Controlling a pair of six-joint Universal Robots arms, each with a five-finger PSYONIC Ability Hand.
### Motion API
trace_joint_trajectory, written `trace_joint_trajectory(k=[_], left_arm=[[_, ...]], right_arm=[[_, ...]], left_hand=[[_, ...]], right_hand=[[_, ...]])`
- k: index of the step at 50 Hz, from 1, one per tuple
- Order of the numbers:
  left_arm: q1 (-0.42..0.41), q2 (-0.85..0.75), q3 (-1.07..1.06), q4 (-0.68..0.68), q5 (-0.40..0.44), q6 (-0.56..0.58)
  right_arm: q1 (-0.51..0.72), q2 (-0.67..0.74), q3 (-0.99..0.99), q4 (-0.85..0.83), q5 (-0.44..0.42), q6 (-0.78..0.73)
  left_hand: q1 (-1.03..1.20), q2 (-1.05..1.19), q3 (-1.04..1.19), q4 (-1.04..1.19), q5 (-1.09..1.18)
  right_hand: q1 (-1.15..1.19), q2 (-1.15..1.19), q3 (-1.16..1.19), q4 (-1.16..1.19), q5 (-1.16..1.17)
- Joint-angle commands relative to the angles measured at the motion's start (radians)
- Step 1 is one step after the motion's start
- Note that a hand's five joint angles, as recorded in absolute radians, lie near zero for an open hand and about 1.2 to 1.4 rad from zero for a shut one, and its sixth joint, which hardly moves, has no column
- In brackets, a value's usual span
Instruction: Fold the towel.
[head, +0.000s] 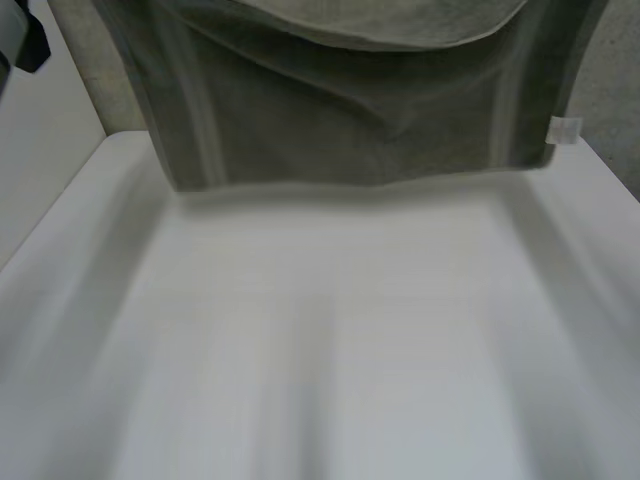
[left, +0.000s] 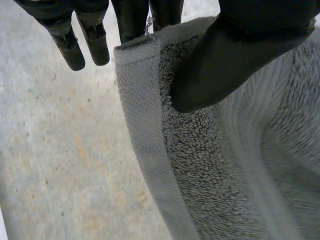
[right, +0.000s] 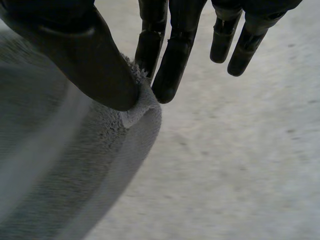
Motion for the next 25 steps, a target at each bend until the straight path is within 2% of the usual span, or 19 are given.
trace_joint_trajectory(k=[1, 6, 13, 20, 25], left_arm=[[0.049, 0.079, -0.192, -0.011, 0.153, -0.024], [0.052, 0.079, -0.330, -0.013, 0.190, -0.014], [0.115, 0.079, -0.557, -0.011, 0.198, 0.009], [0.157, 0.099, -0.637, -0.019, 0.198, 0.035], [0.172, 0.176, -0.670, -0.048, 0.196, 0.029]], right_arm=[[-0.067, -0.059, 0.202, 0.073, -0.209, 0.055], [-0.091, -0.081, 0.339, 0.073, -0.248, 0.022], [-0.180, -0.081, 0.501, 0.085, -0.275, -0.099], [-0.238, -0.087, 0.555, 0.101, -0.352, -0.100], [-0.268, -0.163, 0.586, 0.187, -0.409, -0.080]], left_hand=[[0.077, 0.092, -0.043, -0.050, 0.066], [0.077, 0.092, -0.043, -0.050, 0.066], [0.077, 0.092, -0.043, -0.050, 0.066], [0.077, 0.092, -0.043, -0.050, 0.066], [0.077, 0.092, -0.043, -0.050, 0.066]], right_hand=[[0.067, 0.067, -0.007, -0.060, 0.092], [0.067, 0.067, -0.007, -0.060, 0.092], [0.067, 0.067, -0.007, -0.060, 0.092], [0.067, 0.067, -0.007, -0.060, 0.092], [0.067, 0.067, -0.007, -0.060, 0.092]])
